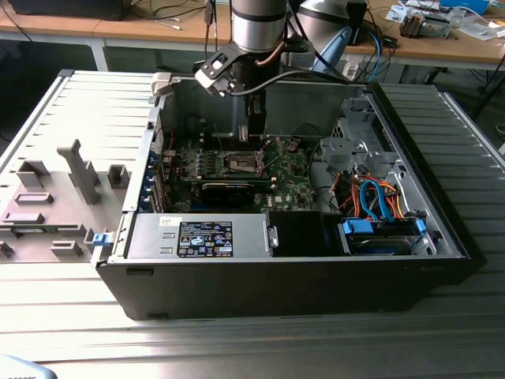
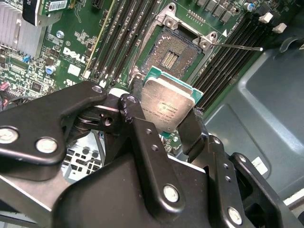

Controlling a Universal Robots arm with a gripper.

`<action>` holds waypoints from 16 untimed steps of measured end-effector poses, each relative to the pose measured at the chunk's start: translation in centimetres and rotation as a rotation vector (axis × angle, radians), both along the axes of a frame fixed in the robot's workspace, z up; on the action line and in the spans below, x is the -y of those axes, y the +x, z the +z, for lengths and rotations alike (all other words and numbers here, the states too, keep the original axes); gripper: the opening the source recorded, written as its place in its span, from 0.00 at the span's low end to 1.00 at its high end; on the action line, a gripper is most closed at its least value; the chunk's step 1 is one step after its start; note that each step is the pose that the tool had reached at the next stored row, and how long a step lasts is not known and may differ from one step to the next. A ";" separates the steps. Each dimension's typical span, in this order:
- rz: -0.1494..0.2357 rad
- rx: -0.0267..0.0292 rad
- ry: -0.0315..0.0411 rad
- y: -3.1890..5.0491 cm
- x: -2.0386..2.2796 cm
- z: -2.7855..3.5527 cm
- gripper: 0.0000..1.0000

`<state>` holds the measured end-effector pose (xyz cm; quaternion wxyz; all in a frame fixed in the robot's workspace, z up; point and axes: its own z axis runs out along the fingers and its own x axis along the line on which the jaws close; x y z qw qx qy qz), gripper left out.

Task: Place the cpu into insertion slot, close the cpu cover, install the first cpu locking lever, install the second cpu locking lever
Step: 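Place the cpu into insertion slot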

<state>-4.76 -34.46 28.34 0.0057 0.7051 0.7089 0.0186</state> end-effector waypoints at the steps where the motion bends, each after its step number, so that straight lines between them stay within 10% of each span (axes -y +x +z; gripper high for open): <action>1: 0.002 0.0000 0.0000 -0.01 0.00 -0.02 0.55; 16: 0.020 -0.0001 0.0001 -0.07 0.00 -0.51 0.55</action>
